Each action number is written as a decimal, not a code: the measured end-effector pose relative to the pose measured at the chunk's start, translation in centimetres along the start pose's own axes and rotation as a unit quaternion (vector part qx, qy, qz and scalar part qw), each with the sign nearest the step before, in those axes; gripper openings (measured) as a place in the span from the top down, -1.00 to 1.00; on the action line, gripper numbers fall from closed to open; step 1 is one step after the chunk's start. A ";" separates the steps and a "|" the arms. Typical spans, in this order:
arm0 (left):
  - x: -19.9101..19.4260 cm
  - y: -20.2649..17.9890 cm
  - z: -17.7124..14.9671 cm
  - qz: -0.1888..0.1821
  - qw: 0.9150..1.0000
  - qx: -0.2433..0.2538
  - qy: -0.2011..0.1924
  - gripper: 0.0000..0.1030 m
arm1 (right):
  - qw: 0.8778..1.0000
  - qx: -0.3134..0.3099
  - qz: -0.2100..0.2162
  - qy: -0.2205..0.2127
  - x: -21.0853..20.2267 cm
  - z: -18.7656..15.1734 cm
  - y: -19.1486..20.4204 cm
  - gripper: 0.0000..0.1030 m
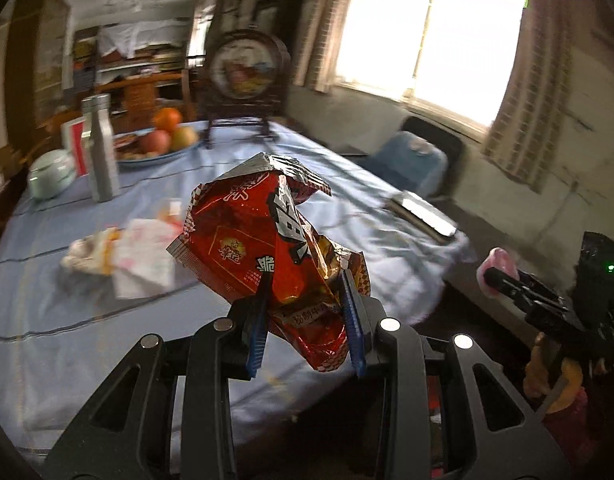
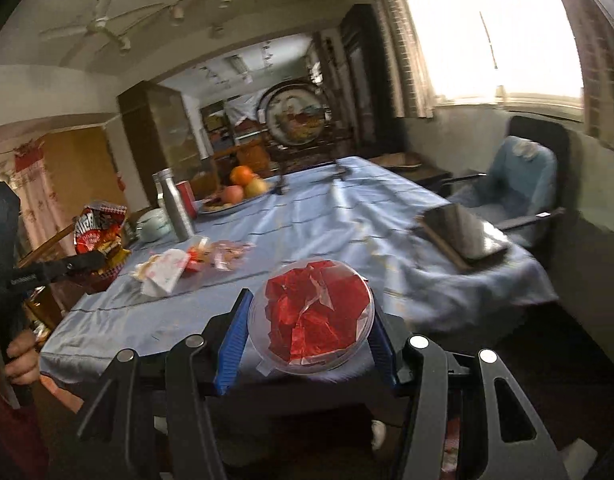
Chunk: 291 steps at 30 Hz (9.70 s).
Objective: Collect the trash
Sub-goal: 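Carry the tub and snack bag to the red basket and open both tools, then bring both empty tools back over the table, then grasp the white paper cup with the left tool, then grasp the white tissue with the right tool while the left tool holds the cup, then carry the cup and tissue to the red basket and open both tools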
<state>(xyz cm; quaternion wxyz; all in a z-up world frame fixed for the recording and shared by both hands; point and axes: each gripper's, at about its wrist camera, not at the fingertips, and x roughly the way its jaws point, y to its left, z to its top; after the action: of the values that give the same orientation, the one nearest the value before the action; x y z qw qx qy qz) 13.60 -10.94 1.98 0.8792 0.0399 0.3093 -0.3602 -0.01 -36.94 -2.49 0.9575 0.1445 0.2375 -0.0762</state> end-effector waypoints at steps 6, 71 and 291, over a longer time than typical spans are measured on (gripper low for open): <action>3.3 -5.9 -0.3 -0.049 0.998 0.039 0.028 0.34 | 0.997 0.030 -0.065 0.013 -2.1 -2.7 -5.9 -0.05; 16.5 -20.6 -6.1 -0.083 0.976 0.156 0.130 -0.81 | 0.980 0.160 -0.115 0.039 -3.7 -8.9 -17.4 -0.41; 27.5 -29.2 -10.5 -0.247 0.909 0.162 0.295 -0.40 | 0.935 0.310 -0.137 0.106 -0.3 -17.3 -29.7 -0.03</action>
<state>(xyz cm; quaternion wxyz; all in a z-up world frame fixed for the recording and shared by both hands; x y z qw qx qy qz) 4.07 -46.14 -17.80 0.6125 0.2084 0.4920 -0.5825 -14.15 -59.59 -24.10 0.8146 0.4077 0.3196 -0.2608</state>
